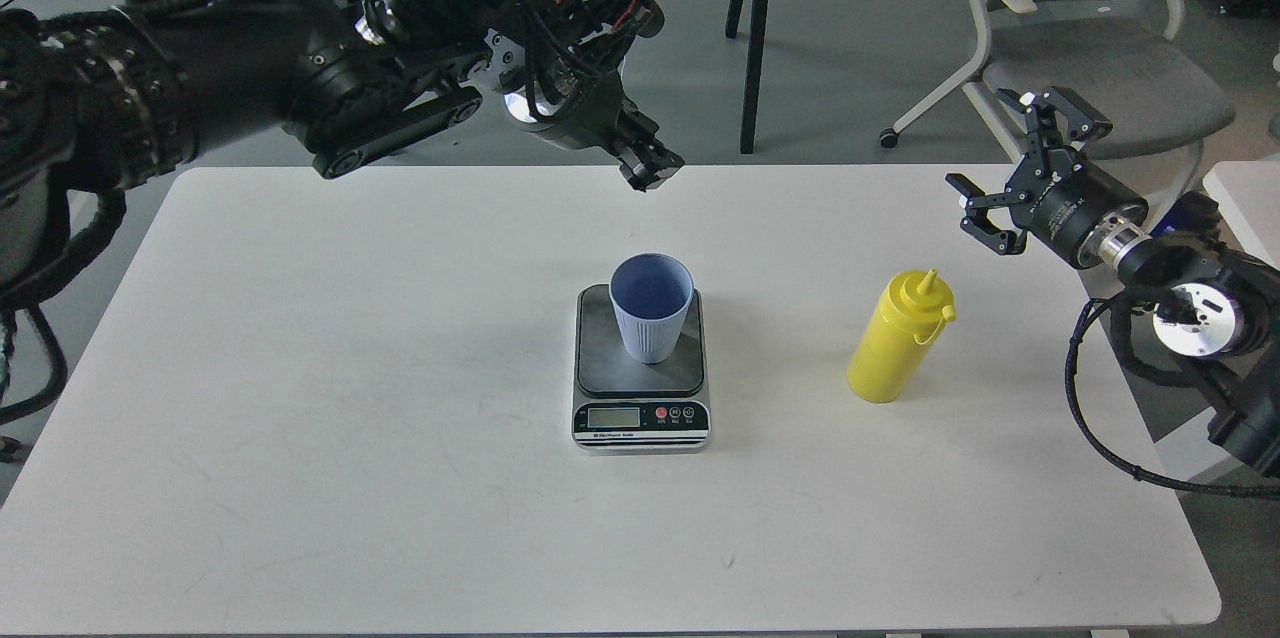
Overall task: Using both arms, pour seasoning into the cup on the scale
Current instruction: 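Withdraw the left gripper up and away from the cup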
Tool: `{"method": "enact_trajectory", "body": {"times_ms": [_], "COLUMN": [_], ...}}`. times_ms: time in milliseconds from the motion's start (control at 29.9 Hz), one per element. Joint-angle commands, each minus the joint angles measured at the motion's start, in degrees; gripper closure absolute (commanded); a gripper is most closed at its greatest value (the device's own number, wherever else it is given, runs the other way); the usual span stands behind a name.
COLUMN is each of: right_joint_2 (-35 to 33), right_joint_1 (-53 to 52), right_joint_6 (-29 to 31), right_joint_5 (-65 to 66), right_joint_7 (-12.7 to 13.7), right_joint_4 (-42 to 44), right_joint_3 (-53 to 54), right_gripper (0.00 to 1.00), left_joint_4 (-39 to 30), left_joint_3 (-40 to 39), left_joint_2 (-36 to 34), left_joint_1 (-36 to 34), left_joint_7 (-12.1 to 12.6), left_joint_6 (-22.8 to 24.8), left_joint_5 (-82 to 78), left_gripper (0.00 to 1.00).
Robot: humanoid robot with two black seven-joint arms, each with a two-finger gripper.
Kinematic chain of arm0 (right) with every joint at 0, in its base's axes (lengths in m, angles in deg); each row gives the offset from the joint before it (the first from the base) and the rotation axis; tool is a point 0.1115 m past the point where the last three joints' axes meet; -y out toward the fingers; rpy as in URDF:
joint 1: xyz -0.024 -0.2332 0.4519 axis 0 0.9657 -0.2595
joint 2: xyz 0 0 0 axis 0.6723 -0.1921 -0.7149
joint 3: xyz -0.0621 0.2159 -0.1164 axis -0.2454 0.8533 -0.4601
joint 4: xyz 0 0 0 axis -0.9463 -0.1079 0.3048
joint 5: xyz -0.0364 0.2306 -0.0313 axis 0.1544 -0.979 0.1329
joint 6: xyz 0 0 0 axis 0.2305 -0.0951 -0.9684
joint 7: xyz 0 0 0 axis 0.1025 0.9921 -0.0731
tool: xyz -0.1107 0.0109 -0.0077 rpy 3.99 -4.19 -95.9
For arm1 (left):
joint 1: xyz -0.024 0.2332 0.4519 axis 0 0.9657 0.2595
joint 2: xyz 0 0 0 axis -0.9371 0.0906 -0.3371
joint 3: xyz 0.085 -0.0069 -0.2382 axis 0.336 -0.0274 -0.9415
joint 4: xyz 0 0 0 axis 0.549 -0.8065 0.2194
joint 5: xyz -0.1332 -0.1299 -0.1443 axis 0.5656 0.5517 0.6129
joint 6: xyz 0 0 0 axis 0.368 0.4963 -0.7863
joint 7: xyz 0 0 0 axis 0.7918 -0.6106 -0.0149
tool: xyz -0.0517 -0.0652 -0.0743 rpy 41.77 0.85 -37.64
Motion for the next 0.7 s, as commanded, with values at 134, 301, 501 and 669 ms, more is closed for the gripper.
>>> {"method": "enact_trajectory", "body": {"times_ms": [134, 301, 501, 669], "right_joint_2": [-0.77, -3.40, -10.70, -16.15], "right_joint_1": [-1.40, -2.02, -1.23, 0.96], "right_joint_6": [0.00, 0.00, 0.00, 0.00], "right_joint_5": [-0.17, -2.44, -16.85, -23.89], "right_joint_7": [0.71, 1.41, 7.90, 14.59], "right_joint_4": [0.00, -0.43, -6.05, -11.06], "right_joint_3": [4.29, 4.30, 3.68, 3.77], "right_gripper": [0.01, 0.01, 0.01, 0.01], "left_joint_4": [0.03, 0.03, 1.70, 2.49], "left_joint_3": [-6.63, -15.85, -26.93, -33.00], "left_joint_2": [-8.22, -13.84, -17.19, -17.46], "left_joint_1": [1.10, 5.04, 13.22, 17.53], "left_joint_7": [0.00, 0.00, 0.00, 0.00], "left_joint_6": [2.60, 2.60, 2.60, 2.60], "left_joint_5": [18.61, 30.82, 38.40, 38.76], "left_gripper": [0.43, 0.30, 0.19, 0.16]}}
